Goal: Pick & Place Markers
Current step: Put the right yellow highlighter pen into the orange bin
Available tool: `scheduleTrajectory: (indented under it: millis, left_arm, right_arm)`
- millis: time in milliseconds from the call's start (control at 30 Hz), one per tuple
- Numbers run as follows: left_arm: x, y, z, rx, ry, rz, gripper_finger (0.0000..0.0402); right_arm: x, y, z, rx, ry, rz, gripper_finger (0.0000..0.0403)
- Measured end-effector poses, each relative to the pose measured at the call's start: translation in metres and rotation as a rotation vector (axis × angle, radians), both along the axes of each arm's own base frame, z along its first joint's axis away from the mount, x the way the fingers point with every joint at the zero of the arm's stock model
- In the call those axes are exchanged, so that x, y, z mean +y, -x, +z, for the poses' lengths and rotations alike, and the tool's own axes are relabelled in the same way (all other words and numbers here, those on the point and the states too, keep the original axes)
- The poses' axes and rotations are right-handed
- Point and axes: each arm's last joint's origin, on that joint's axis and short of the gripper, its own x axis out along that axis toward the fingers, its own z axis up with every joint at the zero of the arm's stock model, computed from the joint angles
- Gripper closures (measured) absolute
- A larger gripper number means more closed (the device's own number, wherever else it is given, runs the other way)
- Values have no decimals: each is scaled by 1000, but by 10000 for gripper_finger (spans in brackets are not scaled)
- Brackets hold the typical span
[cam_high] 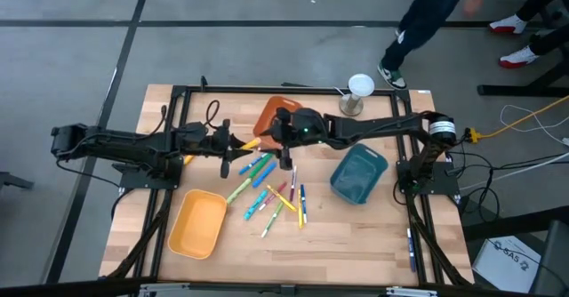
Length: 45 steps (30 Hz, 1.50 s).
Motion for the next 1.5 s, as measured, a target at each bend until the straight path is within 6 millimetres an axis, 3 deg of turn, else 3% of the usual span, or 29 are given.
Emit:
scheduleTrajectory:
  millis: [133,333,1033,1267,1500]
  left_arm:
    - [-2,-1,3,-29,-60,2,348]
    - [-4,-2,9,-81,-115,46,347]
    - [-4,-12,9,-144,-97,73,346]
    - [-4,-12,9,-144,-102,68,345]
    - [-4,-12,9,-145,-71,72,331]
  right_arm:
    - [-3,4,-15,-145,-60,-23,166]
    - [0,12,-18,-372,-78,-22,168]
    - [3,4,-2,-418,-94,24,257]
    - [3,4,-1,-423,-107,24,321]
    - [3,4,-2,-416,-109,24,325]
